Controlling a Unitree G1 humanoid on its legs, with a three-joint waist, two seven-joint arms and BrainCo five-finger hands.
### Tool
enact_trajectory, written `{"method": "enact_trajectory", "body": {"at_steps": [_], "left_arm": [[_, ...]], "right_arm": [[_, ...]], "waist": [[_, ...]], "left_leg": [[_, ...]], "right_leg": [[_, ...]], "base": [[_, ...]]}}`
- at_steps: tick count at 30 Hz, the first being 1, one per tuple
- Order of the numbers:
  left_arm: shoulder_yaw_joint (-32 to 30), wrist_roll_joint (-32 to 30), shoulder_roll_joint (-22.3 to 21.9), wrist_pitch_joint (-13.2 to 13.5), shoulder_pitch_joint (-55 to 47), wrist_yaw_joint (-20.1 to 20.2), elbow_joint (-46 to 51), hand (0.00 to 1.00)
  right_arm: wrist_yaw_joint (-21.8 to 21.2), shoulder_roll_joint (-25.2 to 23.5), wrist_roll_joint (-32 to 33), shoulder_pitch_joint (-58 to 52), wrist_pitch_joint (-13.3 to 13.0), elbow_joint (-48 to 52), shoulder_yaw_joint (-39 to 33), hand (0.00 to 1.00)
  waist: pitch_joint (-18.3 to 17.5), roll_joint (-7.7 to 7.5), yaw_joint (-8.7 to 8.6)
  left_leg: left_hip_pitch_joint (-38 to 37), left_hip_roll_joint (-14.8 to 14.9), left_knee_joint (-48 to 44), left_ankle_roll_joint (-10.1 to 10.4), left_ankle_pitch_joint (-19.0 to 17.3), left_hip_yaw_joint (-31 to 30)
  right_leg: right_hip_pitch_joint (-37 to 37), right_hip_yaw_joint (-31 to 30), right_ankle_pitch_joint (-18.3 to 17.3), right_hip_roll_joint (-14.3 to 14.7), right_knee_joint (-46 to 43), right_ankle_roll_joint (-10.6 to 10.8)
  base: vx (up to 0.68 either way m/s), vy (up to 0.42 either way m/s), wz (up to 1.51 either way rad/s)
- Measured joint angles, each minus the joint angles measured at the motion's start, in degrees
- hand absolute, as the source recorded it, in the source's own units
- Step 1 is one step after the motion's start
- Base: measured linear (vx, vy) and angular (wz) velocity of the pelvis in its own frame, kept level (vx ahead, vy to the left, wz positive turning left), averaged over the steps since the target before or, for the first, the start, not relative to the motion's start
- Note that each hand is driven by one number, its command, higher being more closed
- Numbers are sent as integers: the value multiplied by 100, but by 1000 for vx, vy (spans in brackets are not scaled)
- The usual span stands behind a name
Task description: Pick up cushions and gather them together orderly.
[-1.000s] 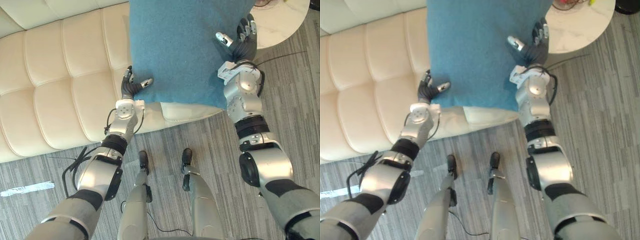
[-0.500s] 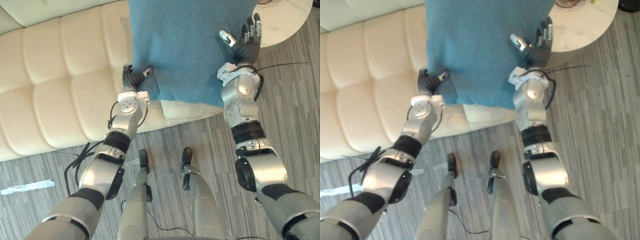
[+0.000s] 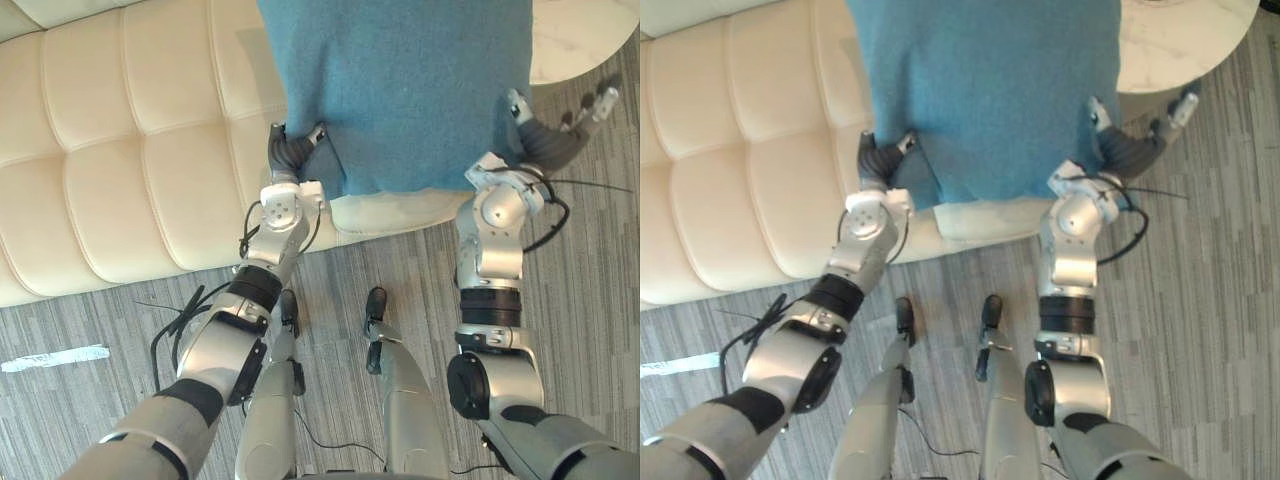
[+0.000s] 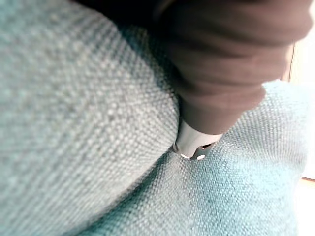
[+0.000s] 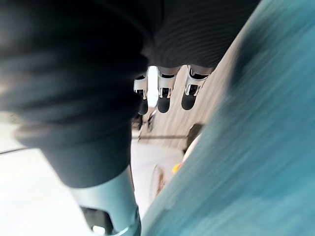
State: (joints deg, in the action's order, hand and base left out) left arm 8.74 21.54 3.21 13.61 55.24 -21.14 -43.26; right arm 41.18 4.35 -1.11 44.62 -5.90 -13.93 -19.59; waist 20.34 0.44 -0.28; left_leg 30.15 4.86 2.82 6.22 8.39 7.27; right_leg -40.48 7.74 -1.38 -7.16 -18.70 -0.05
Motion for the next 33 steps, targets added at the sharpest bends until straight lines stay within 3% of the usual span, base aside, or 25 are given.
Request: {"method": "enact_trajectory", "body": {"at_steps": [5, 11, 15, 16, 21, 28, 33], "left_arm": [[-47, 0, -3, 13, -104, 9, 85, 100], [-46, 60, 77, 22, -161, 186, 78, 100], [-30, 104, 268, 67, -192, 371, 26, 100], [-27, 105, 324, 73, -193, 403, 4, 100], [23, 120, 553, 80, -205, 433, -45, 100], [75, 231, 737, 93, -257, 425, -75, 100], [134, 254, 734, 93, -356, 368, -14, 100]], "right_arm": [[-170, 10, 281, -8, -17, -178, -103, 0], [-1310, 390, 1429, 95, -134, -1143, -1, 0], [-1953, 883, 1703, 290, -148, -1682, 510, 0], [-2126, 1007, 1706, 336, -154, -1796, 692, 100], [-2504, 1304, 1707, 620, -194, -2170, 1479, 100], [-2533, 1578, 1706, 833, -323, -2309, 2241, 100], [-2532, 1596, 1695, 785, -321, -2295, 2392, 100]], "waist": [[0, 0, -29], [0, -1, -54], [0, 0, -105], [0, -1, -124], [0, 0, -222], [-2, 3, -222], [-4, 5, -197]], "left_leg": [[-1, 3, 1, -2, 1, 0], [-1, 16, 2, -4, 5, -1], [-6, 19, 2, -10, 10, 5], [-8, 19, 3, -14, 13, 6], [-13, 37, 5, -20, 25, 13], [-34, 89, 4, -6, 35, 31], [-134, 96, 1, 2, 40, 30]], "right_leg": [[0, -2, 1, 5, 1, 2], [0, -1, 6, 20, 9, 7], [0, -7, 21, 21, 12, 27], [0, -8, 23, 21, 12, 27], [-4, -12, 31, 39, 14, 20], [-2, -24, 38, 98, 18, 9], [102, -22, 39, 103, 17, 6]], "base": [[0, 0, 0], [0, 0, 0], [0, 0, 0], [0, 0, 0], [0, 0, 0], [0, 0, -2], [0, 0, 0]]}}
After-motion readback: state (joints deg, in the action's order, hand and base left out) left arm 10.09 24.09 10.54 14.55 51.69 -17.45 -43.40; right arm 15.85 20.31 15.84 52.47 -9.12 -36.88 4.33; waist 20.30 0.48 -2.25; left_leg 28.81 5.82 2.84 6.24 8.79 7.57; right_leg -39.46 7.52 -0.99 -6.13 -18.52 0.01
